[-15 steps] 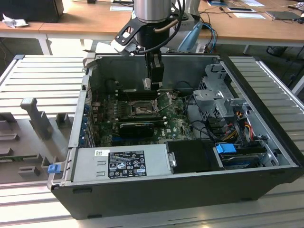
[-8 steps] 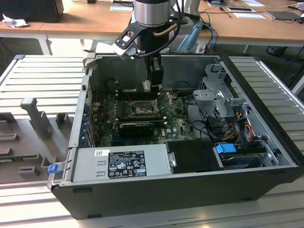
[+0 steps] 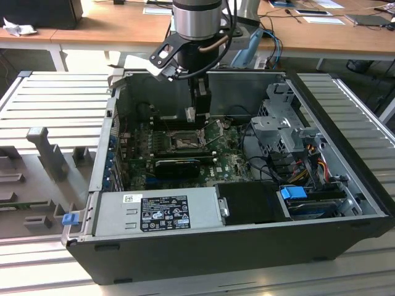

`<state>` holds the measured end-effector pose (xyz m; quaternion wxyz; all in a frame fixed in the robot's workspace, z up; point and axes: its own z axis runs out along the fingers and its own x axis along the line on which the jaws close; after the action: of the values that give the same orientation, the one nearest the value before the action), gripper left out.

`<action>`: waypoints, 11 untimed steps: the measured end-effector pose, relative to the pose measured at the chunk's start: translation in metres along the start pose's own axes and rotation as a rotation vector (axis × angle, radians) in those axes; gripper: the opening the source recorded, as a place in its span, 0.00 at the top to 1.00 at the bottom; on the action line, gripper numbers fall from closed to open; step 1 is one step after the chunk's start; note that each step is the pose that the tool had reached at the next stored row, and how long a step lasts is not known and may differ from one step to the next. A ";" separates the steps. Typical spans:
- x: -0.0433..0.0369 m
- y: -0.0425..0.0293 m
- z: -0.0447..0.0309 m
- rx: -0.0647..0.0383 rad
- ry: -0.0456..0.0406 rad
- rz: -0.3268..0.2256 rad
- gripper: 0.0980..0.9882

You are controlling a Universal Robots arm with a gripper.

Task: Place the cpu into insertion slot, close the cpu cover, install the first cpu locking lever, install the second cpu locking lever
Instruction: 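Place the cpu into insertion slot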

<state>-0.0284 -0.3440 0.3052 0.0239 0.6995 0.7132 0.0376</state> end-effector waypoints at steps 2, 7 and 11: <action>0.0000 0.0000 0.0002 0.000 -0.0009 0.010 0.51; 0.0000 -0.0001 0.0009 -0.001 -0.0026 0.030 0.51; 0.0000 -0.0001 0.0013 -0.001 -0.0034 0.038 0.51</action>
<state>-0.0284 -0.3440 0.3039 0.0246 0.7130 0.6998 0.0371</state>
